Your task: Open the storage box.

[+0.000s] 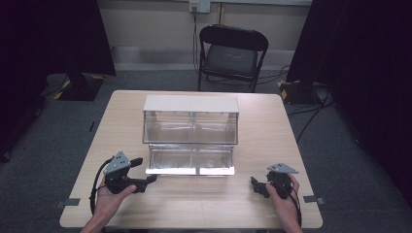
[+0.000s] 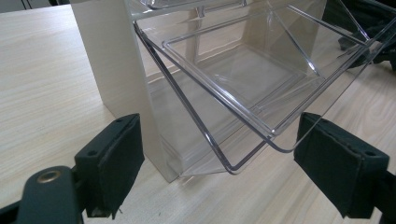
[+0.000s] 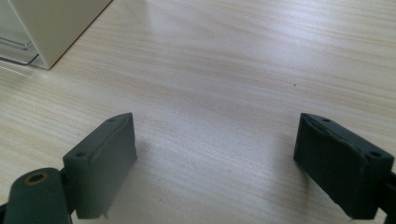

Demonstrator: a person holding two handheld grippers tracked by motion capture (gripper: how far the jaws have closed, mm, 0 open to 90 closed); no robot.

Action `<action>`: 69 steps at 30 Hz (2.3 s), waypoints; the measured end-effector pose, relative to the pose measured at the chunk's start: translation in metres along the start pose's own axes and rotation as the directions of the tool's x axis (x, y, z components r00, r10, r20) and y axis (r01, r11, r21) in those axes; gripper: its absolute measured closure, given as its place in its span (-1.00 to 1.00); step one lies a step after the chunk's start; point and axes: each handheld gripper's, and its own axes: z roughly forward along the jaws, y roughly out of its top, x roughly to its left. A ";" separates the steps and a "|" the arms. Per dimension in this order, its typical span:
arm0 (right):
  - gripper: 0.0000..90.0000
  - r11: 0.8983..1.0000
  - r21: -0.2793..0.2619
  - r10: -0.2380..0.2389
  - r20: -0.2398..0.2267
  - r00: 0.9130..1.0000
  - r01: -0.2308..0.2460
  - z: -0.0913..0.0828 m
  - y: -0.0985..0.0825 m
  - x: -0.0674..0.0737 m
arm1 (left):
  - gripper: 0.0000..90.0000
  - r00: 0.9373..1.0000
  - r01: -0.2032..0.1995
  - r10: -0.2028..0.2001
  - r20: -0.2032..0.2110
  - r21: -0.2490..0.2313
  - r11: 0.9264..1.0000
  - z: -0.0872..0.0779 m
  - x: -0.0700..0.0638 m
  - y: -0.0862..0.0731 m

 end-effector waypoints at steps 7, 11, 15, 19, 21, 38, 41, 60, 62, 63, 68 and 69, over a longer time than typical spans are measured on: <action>-0.73 1.000 0.000 -0.001 0.000 1.000 0.001 0.000 0.000 0.000 | -0.66 1.000 -0.012 0.012 -0.004 0.001 1.000 0.001 -0.002 0.003; -0.74 1.000 0.001 0.000 0.001 1.000 0.000 0.000 0.000 0.000 | -0.65 1.000 0.005 -0.005 0.004 -0.007 1.000 0.003 -0.003 0.005; -0.74 1.000 0.001 0.000 0.000 1.000 0.000 0.000 0.000 0.000 | -0.66 1.000 -0.006 0.006 -0.006 0.000 1.000 0.005 -0.002 0.005; -0.74 1.000 0.001 0.000 0.001 1.000 0.000 0.000 0.000 0.000 | -0.66 1.000 -0.002 0.002 -0.007 -0.003 1.000 0.004 0.000 0.006; -0.74 1.000 0.001 0.000 0.001 1.000 0.000 0.000 0.000 0.000 | -0.66 1.000 0.002 -0.002 -0.012 -0.009 1.000 0.003 0.001 0.007; -0.74 1.000 0.001 0.000 0.000 1.000 0.000 0.000 0.000 0.000 | -0.66 1.000 0.017 -0.017 0.001 -0.040 0.999 0.005 0.002 0.016; -0.75 1.000 0.001 0.001 0.001 1.000 -0.001 0.001 0.000 0.000 | -0.66 1.000 0.021 -0.021 0.001 -0.043 0.999 0.005 0.001 0.017; -0.75 1.000 0.002 0.001 0.001 1.000 -0.001 0.001 0.001 0.000 | -0.66 1.000 0.011 -0.011 0.000 -0.059 0.998 0.002 0.001 0.028; -0.75 1.000 0.002 0.001 0.001 1.000 -0.001 0.001 0.001 0.000 | -0.66 1.000 0.006 -0.006 0.006 -0.050 0.999 0.003 0.002 0.029; -0.75 1.000 0.002 0.001 0.001 1.000 -0.001 0.001 0.001 0.000 | -0.66 1.000 0.012 -0.012 0.008 -0.050 0.999 0.003 0.002 0.029; -0.75 1.000 0.003 0.001 0.001 1.000 -0.001 0.001 0.001 0.000 | -0.66 1.000 0.022 -0.022 0.012 -0.065 0.998 0.002 0.003 0.029; -0.75 1.000 0.002 0.001 0.001 1.000 -0.001 0.001 0.001 0.000 | -0.66 1.000 0.020 -0.019 0.013 -0.067 0.998 0.002 0.003 0.030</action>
